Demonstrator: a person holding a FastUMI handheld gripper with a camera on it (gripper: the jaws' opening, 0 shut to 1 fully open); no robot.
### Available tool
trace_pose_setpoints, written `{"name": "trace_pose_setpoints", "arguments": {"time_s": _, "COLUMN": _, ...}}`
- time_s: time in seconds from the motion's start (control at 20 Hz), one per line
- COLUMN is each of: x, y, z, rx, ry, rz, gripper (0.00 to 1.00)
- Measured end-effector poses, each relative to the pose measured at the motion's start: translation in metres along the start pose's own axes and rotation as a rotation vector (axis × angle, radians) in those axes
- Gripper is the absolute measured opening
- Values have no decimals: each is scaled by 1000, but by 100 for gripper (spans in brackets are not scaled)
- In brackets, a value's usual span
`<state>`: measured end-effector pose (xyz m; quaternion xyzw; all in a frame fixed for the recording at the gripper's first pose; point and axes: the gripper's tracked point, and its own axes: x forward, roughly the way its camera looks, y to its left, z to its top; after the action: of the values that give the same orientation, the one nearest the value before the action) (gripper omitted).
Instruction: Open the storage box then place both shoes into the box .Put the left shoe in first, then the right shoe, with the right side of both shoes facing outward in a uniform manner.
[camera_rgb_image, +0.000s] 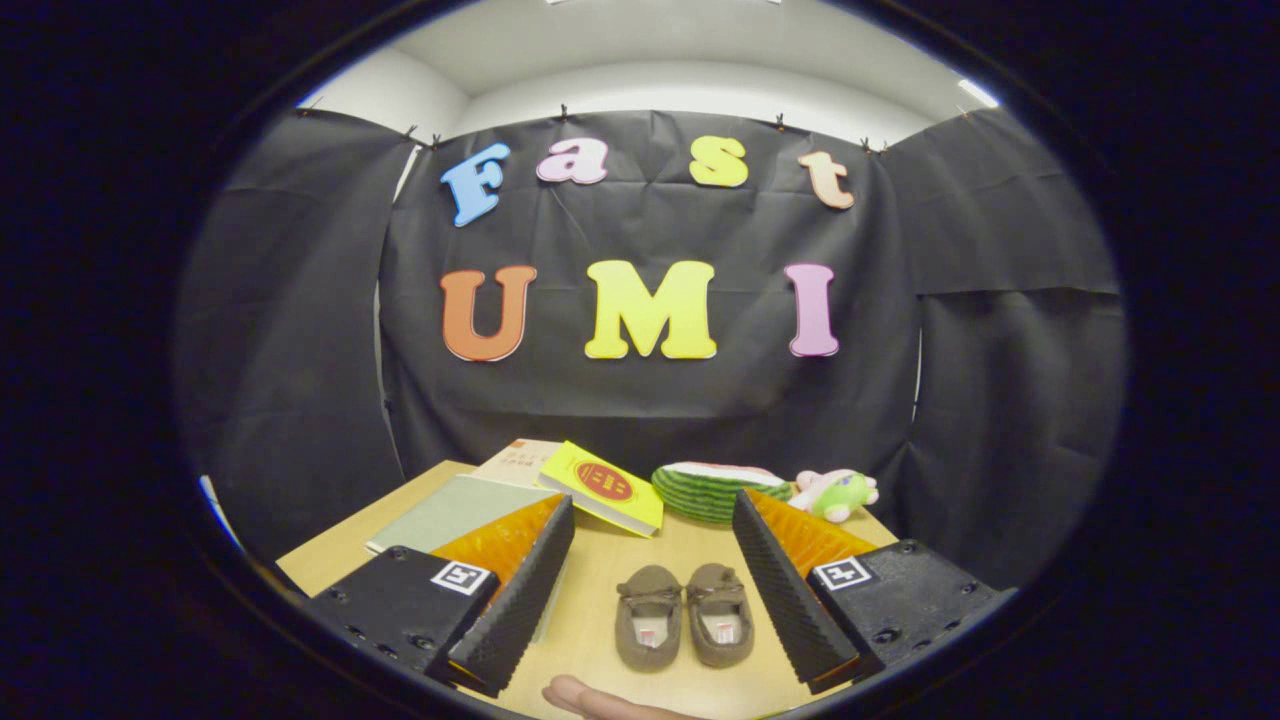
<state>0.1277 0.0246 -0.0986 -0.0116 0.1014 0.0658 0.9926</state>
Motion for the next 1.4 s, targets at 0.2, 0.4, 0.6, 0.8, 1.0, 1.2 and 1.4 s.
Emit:
{"name": "trace_pose_setpoints", "arguments": {"time_s": 0.2, "x": 50, "y": 22, "z": -31, "rx": 102, "ry": 145, "rz": 132, "gripper": 100}}
{"name": "trace_pose_setpoints", "arguments": {"time_s": 0.4, "x": 96, "y": 50, "z": -71, "rx": 239, "ry": 331, "rz": 292, "gripper": 100}}
{"name": "trace_pose_setpoints", "arguments": {"time_s": 0.6, "x": 144, "y": 64, "z": -97, "rx": 331, "ry": 438, "rz": 398, "gripper": 100}}
{"name": "trace_pose_setpoints", "arguments": {"time_s": 0.8, "x": 171, "y": 99, "z": -104, "rx": 479, "ry": 508, "rz": 638, "gripper": 99}}
{"name": "trace_pose_setpoints", "arguments": {"time_s": 1.0, "x": 187, "y": 109, "z": -127, "rx": 612, "ry": 609, "rz": 717, "gripper": 99}}
{"name": "trace_pose_setpoints", "arguments": {"time_s": 1.2, "x": 194, "y": 119, "z": -147, "rx": 677, "ry": 721, "rz": 752, "gripper": 100}}
{"name": "trace_pose_setpoints", "arguments": {"time_s": 1.4, "x": 194, "y": 129, "z": -149, "rx": 825, "ry": 784, "rz": 886, "gripper": 99}}
